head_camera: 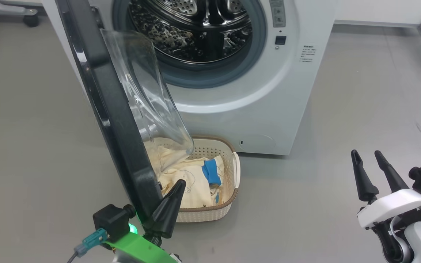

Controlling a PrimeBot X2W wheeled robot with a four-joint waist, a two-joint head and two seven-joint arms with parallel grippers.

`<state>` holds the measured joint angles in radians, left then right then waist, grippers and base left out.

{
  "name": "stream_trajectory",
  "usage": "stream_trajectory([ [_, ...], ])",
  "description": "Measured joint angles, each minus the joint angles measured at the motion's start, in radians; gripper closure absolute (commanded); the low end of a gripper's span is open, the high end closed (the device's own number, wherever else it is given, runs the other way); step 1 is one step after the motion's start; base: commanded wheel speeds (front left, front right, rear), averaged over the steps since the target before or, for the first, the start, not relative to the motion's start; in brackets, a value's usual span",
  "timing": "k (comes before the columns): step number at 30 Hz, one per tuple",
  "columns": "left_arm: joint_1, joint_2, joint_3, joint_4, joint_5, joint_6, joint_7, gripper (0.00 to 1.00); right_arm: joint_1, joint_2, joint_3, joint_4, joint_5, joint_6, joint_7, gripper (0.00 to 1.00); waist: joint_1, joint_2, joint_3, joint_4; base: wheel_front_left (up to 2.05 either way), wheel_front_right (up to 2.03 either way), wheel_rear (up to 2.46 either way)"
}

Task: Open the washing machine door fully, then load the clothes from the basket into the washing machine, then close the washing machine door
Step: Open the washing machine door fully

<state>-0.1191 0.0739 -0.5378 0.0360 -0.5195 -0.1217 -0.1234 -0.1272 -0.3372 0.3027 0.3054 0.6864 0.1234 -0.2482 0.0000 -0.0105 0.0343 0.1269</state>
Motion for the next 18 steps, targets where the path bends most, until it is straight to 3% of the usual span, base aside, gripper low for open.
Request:
stream_trajectory([
  [18,0.001,0.028,0.023,0.002,0.001,0.004,0.0,1.0,0.0,0.01,-0.009,-0.002,0.0,0.0,0.0,0.0,0.0,0.0,0.002,0.117,0.0,0.0,0.0],
])
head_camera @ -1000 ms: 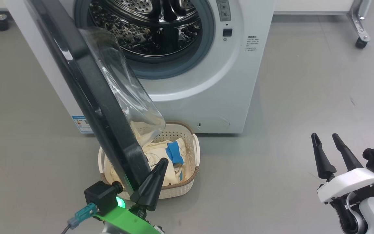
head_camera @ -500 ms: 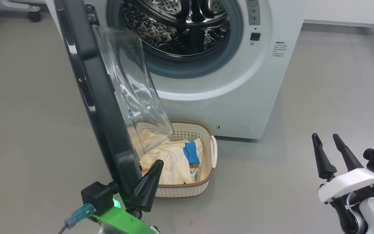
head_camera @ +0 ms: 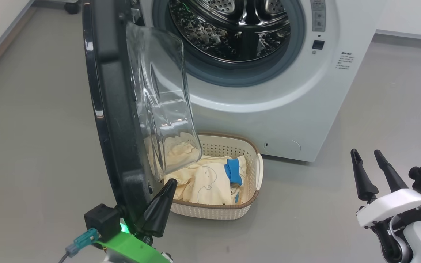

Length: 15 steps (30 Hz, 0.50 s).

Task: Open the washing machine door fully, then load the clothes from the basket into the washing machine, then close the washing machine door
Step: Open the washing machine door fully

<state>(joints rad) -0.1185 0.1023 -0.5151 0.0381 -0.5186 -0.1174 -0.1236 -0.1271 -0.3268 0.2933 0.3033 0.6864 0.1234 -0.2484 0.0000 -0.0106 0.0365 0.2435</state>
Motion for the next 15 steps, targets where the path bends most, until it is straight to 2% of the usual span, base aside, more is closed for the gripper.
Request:
stream_trajectory([
  [6,0.001,0.013,0.021,0.0,0.002,0.015,0.0,1.0,0.0,0.004,0.0,-0.004,0.0,0.0,0.0,0.0,0.0,0.0,0.003,0.035,0.0,0.0,0.0],
  [15,-0.007,0.083,0.123,0.0,0.009,0.068,0.0,1.0,-0.001,0.006,0.008,-0.011,0.0,0.0,0.0,0.0,0.0,0.0,0.021,0.077,0.0,0.0,0.0],
])
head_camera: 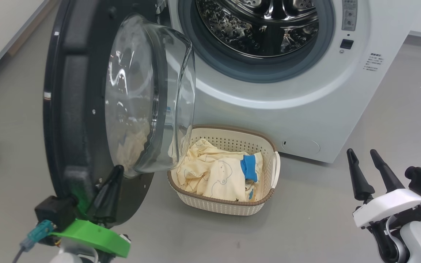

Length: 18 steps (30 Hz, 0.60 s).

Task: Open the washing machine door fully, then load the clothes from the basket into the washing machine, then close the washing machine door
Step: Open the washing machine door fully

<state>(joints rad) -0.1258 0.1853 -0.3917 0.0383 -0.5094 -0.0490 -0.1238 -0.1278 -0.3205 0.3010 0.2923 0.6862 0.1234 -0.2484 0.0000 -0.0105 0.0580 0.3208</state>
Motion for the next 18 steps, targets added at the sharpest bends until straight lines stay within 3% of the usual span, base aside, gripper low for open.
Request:
stream_trajectory([
  [18,-0.06,0.127,0.162,0.07,-0.034,0.031,0.046,1.0,-0.024,0.007,0.02,-0.002,-0.003,0.0,0.0,0.0,0.0,0.0,0.05,0.015,0.0,0.0,0.0],
])
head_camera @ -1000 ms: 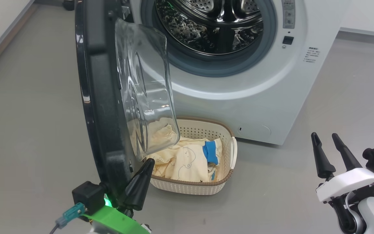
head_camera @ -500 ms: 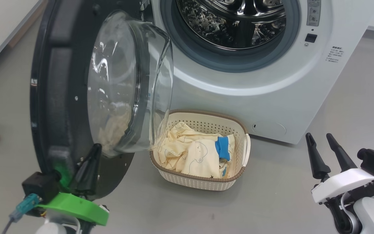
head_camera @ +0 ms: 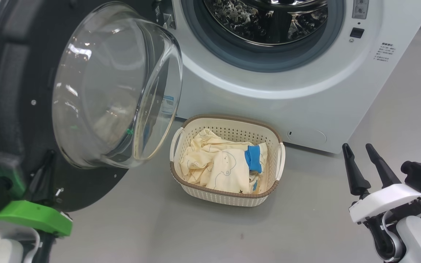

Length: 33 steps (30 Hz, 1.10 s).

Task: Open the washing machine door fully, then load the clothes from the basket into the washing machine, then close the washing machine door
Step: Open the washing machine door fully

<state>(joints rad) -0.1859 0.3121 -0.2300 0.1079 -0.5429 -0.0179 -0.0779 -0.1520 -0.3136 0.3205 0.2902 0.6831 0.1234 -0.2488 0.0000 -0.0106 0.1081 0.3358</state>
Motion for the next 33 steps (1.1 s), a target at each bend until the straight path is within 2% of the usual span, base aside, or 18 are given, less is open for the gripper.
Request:
stream_trajectory([
  [11,-0.063,0.066,0.063,0.076,-0.034,-0.006,0.047,1.0,-0.034,0.002,0.002,-0.005,-0.001,0.0,-0.002,0.0,0.0,0.0,0.045,0.007,0.0,0.0,0.0],
  [23,-0.166,0.146,0.107,0.22,-0.047,-0.016,0.114,1.0,-0.08,0.018,0.01,-0.006,-0.005,0.0,-0.002,0.0,0.0,0.0,0.091,0.017,0.0,0.0,0.0],
  [33,-0.233,0.193,0.128,0.345,-0.05,-0.037,0.132,1.0,-0.11,0.03,0.037,0.003,-0.005,0.0,-0.002,0.0,0.0001,0.0,0.108,-0.004,0.0,0.0,0.0],
])
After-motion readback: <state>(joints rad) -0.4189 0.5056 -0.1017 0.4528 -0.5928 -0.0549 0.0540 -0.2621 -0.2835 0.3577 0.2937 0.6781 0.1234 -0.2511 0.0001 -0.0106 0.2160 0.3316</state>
